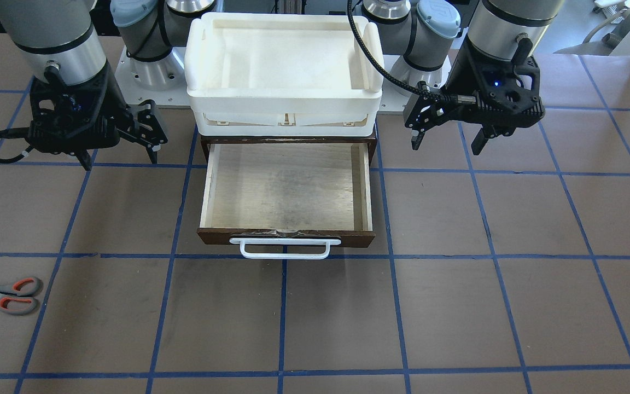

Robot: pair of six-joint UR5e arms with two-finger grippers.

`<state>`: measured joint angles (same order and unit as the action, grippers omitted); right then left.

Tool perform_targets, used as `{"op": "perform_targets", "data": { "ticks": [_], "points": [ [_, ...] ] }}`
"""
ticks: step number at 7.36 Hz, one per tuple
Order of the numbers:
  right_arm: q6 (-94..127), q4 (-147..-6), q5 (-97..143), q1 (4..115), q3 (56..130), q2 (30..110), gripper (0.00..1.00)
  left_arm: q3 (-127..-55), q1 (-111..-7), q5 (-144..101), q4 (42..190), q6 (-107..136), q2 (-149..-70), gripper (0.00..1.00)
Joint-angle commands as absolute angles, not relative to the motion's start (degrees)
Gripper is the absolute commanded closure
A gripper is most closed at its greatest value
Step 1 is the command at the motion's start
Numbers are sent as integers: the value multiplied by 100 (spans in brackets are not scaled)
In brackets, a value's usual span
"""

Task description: Put scissors in drawer and close it

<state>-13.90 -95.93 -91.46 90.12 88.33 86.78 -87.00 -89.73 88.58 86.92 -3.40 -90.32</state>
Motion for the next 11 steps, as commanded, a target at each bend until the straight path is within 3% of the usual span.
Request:
{"op": "perform_targets", "data": {
  "ticks": [1,11],
  "points": [
    [-3332,-9712,-9114,8458,8833,8448,0,-8701,-8965,8851,8692,-343,-9026,0],
    [-11087,-11364,-8780,6480,8816,6383,0,-8692,-8965,8877,8692,-343,-9000,0]
  ]
}}
